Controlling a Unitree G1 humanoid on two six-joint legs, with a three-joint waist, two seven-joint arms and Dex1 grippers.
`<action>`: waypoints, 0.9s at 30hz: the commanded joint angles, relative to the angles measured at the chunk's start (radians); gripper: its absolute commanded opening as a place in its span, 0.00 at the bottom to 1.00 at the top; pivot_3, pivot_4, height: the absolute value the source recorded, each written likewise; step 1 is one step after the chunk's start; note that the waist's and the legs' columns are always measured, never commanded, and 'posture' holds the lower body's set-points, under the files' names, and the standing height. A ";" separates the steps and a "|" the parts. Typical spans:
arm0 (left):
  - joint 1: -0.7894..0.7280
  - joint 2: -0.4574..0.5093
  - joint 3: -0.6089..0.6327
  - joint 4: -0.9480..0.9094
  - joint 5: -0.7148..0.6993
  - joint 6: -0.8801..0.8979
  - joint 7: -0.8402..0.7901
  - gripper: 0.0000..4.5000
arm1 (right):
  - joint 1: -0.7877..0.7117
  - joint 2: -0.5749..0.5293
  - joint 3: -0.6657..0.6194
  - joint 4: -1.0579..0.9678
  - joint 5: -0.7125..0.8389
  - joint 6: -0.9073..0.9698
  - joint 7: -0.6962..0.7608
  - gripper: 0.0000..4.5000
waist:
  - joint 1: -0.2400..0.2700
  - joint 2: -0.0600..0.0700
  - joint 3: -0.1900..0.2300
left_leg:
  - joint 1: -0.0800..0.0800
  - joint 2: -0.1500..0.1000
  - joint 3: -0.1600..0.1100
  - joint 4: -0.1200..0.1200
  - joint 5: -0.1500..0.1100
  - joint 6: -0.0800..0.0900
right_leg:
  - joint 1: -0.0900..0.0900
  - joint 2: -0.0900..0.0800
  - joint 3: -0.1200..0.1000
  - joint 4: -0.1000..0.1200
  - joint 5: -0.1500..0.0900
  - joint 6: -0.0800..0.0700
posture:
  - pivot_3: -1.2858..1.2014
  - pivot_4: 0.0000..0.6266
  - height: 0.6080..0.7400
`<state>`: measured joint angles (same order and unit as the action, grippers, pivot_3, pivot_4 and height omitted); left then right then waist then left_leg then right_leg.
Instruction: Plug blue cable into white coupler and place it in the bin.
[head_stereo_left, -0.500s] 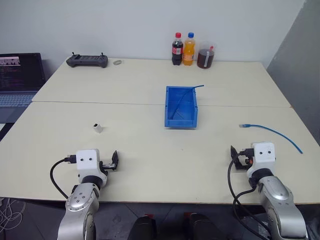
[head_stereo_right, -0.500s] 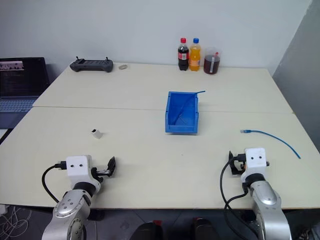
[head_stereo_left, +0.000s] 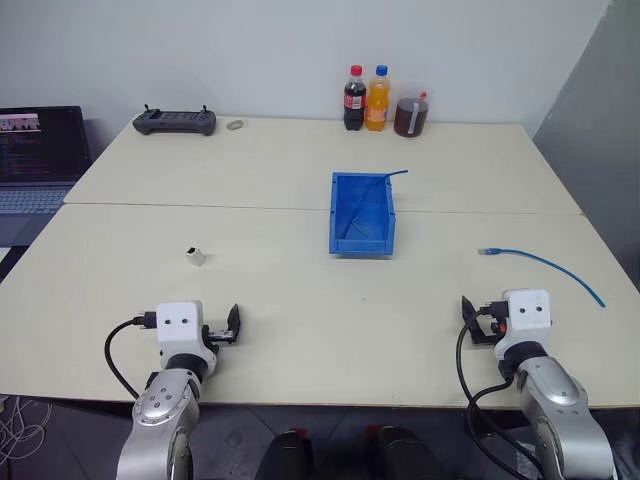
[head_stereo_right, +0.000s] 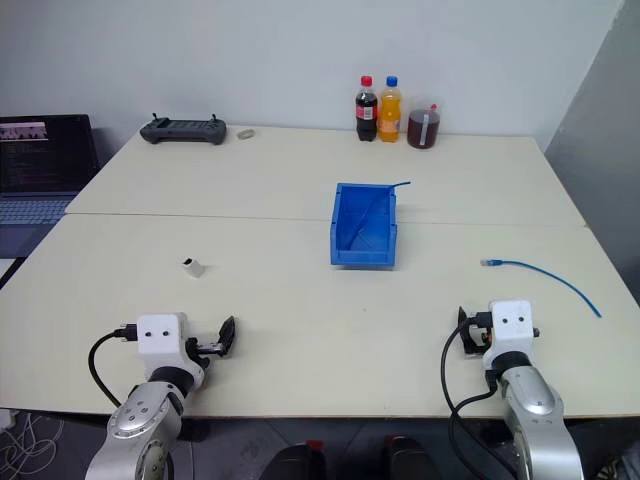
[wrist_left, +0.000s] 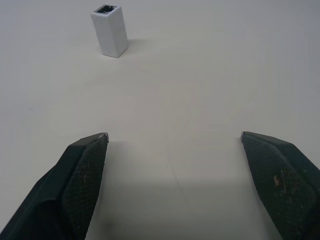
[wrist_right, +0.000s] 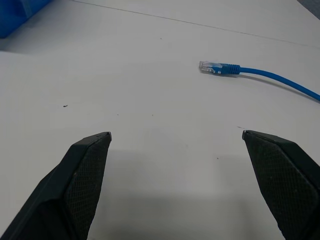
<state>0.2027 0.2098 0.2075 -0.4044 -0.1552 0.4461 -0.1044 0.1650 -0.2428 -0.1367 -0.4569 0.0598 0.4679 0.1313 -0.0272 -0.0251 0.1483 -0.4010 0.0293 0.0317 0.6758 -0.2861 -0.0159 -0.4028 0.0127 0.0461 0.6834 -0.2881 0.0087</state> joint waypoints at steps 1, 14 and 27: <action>-0.001 -0.003 -0.003 -0.047 -0.004 -0.020 -0.007 1.00 | -0.011 -0.001 -0.002 -0.042 -0.003 -0.022 -0.001 1.00 | 0.000 0.000 0.000 | 0.000 0.000 0.000 0.000 0.000 0.000 | 0.000 0.000 0.000 0.000 0.000 0.000 | 0.52 0.24 1.00; -0.144 0.112 -0.222 -0.091 -0.077 -0.025 -0.313 1.00 | -0.174 -0.140 -0.088 0.137 0.064 -0.037 0.128 1.00 | 0.001 0.000 0.000 | 0.000 -0.001 0.001 0.001 0.000 0.000 | 0.000 0.000 0.000 0.000 0.001 -0.001 | 0.52 0.24 1.00; -0.584 0.209 -0.583 0.188 -0.025 -0.223 -0.777 1.00 | -0.560 -0.463 -0.123 0.864 0.121 -0.167 0.468 1.00 | -0.002 0.003 0.001 | 0.002 -0.001 0.001 0.001 0.000 0.001 | 0.003 0.002 0.001 -0.001 0.001 -0.002 | 0.52 0.24 1.00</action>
<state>-0.3454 0.4363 -0.3601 -0.2494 -0.1911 0.2771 -0.8533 -0.3436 -0.6720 -0.2537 0.3346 0.1798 0.3592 0.5566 -0.0296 -0.0222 0.1497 -0.3995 0.0277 0.0327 0.6767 -0.2859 -0.0153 -0.3996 0.0150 0.0473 0.6823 -0.2867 0.0067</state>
